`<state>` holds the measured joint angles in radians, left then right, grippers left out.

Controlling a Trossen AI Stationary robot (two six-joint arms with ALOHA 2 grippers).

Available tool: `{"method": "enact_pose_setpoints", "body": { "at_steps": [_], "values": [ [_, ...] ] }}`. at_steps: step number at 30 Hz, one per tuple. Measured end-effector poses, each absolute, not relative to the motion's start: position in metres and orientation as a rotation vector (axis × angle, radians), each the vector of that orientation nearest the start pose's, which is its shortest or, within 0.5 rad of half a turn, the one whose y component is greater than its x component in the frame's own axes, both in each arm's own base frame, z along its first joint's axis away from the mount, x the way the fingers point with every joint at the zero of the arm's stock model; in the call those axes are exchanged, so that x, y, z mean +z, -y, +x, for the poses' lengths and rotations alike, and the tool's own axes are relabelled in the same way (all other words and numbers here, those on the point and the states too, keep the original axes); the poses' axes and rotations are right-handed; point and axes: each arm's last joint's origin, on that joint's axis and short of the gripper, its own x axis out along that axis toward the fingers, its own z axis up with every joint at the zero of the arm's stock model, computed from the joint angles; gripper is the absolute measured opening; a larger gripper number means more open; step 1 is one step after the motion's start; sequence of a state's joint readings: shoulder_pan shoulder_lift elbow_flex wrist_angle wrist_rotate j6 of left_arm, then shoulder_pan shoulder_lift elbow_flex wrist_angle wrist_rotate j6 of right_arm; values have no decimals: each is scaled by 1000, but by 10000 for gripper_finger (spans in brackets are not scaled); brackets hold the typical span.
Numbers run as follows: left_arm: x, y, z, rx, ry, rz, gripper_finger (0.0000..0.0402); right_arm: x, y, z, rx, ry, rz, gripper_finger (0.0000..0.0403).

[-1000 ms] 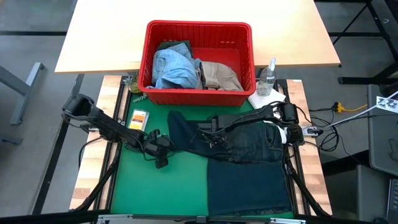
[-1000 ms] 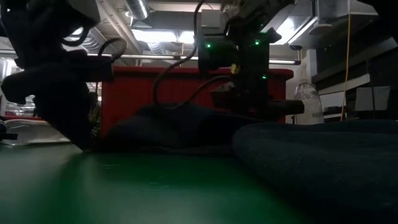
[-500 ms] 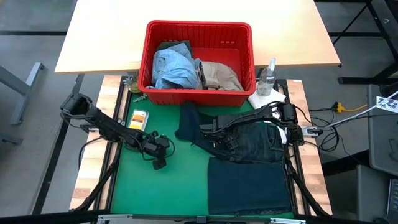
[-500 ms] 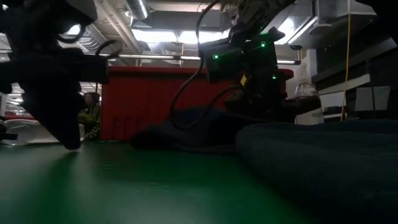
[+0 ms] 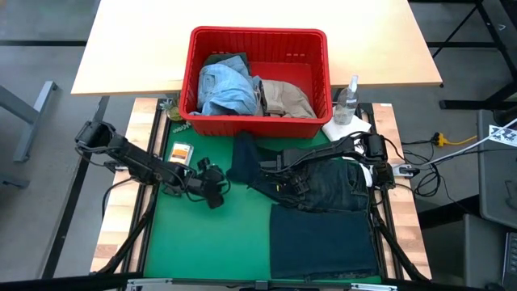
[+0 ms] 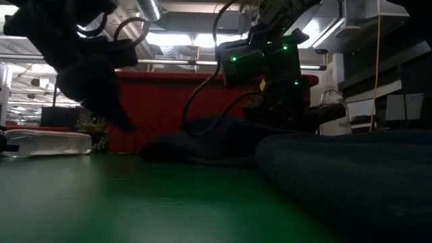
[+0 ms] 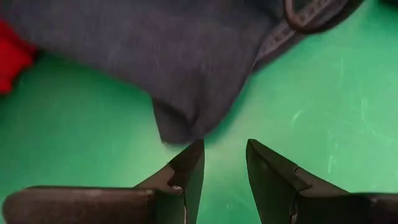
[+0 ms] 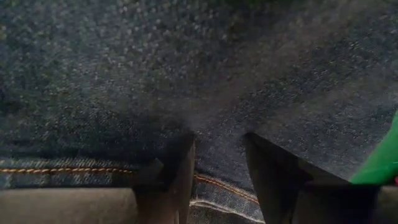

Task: Fold laundry
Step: Fold the dark blue jeans

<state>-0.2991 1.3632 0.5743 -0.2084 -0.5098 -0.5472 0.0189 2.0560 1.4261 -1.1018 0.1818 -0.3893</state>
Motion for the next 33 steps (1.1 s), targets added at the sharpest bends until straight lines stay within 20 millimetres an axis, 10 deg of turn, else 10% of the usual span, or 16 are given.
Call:
{"method": "enact_pose_setpoints", "body": {
  "at_steps": [22,33],
  "values": [
    [135,30,245,417,-866,-28,243,147,-2,362,227,-1726,-448,145],
    [126,21,249,491,-873,-76,114,147,-2,362,226,-1718,-448,145]
  ]
}}
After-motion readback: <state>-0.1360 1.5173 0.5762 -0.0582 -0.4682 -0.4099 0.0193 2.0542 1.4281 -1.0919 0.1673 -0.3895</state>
